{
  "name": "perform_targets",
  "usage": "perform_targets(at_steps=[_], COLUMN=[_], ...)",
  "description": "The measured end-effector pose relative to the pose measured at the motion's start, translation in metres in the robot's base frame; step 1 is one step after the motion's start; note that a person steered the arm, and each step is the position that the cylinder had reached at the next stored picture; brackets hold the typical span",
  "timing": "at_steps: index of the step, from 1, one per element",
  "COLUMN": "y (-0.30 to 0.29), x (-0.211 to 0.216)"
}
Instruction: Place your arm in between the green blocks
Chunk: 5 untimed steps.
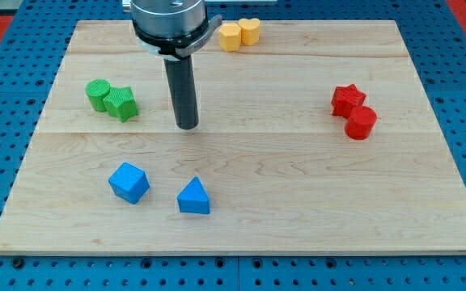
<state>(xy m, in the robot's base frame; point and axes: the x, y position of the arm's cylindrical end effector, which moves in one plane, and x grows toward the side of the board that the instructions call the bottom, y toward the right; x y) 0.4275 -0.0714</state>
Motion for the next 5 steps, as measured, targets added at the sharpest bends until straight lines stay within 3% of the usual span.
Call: perform_targets(at_steps=[1, 2, 4, 5], y=[0.008, -0.027, -0.059, -0.103], x=[0.010, -0.007, 0.004, 0.004])
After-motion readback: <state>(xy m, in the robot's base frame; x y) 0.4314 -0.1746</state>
